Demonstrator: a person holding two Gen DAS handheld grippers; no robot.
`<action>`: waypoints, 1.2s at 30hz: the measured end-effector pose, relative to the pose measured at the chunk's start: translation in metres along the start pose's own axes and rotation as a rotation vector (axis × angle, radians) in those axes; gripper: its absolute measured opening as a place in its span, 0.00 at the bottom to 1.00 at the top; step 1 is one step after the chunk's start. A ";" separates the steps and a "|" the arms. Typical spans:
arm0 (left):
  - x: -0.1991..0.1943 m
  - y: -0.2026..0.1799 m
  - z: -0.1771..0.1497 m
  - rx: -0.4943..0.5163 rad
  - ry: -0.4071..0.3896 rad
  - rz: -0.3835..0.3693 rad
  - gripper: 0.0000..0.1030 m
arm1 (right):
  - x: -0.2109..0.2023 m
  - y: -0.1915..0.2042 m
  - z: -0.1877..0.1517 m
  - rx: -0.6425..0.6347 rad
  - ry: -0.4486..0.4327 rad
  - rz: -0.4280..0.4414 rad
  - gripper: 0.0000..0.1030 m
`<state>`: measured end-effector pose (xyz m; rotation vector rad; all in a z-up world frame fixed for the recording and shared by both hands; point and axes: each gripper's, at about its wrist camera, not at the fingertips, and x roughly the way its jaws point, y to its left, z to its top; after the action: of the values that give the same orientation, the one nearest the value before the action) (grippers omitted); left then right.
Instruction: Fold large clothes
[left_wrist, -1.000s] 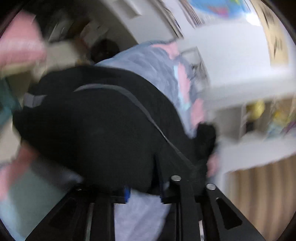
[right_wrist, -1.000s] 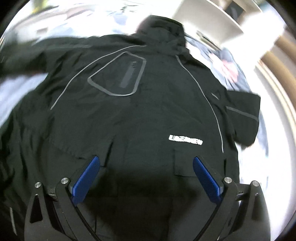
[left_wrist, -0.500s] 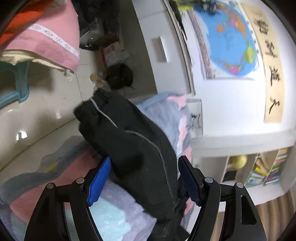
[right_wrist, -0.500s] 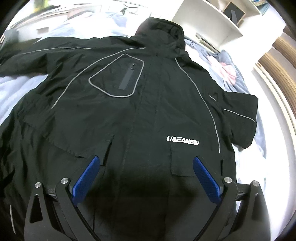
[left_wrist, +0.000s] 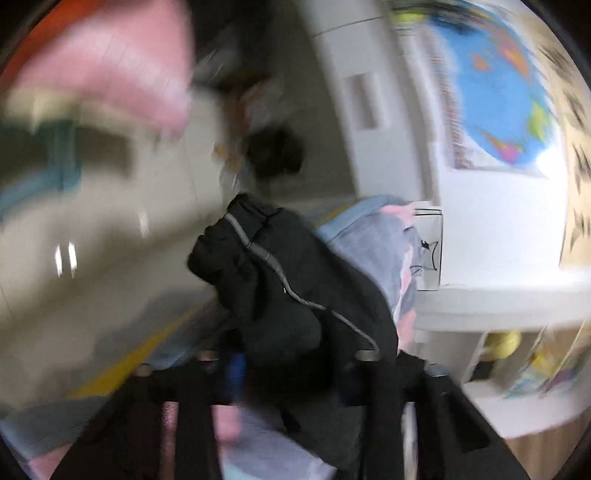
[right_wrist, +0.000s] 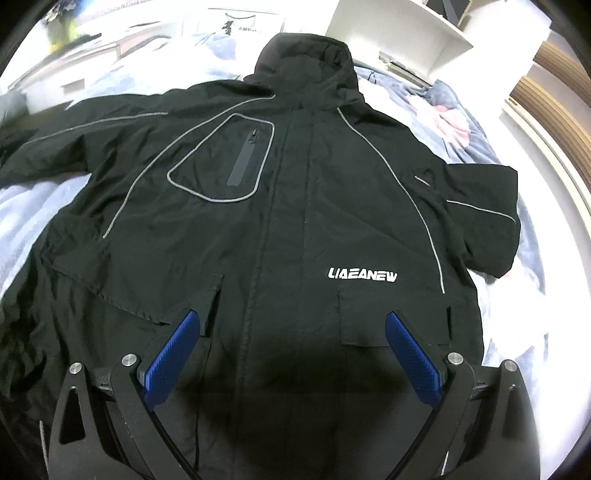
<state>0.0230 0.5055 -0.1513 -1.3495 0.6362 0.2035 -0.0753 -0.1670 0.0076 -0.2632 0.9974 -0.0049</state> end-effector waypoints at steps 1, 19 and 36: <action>-0.010 -0.018 -0.004 0.081 -0.035 0.010 0.21 | -0.001 -0.001 0.000 0.007 -0.002 0.006 0.98; 0.046 -0.328 -0.306 1.025 0.313 -0.108 0.17 | -0.011 -0.056 -0.004 0.168 -0.056 0.103 0.98; 0.208 -0.264 -0.444 0.957 0.785 0.112 0.37 | -0.005 -0.107 -0.012 0.313 -0.030 0.113 0.98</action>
<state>0.1849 -0.0224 -0.0769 -0.4138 1.2570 -0.5266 -0.0756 -0.2725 0.0287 0.0795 0.9653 -0.0533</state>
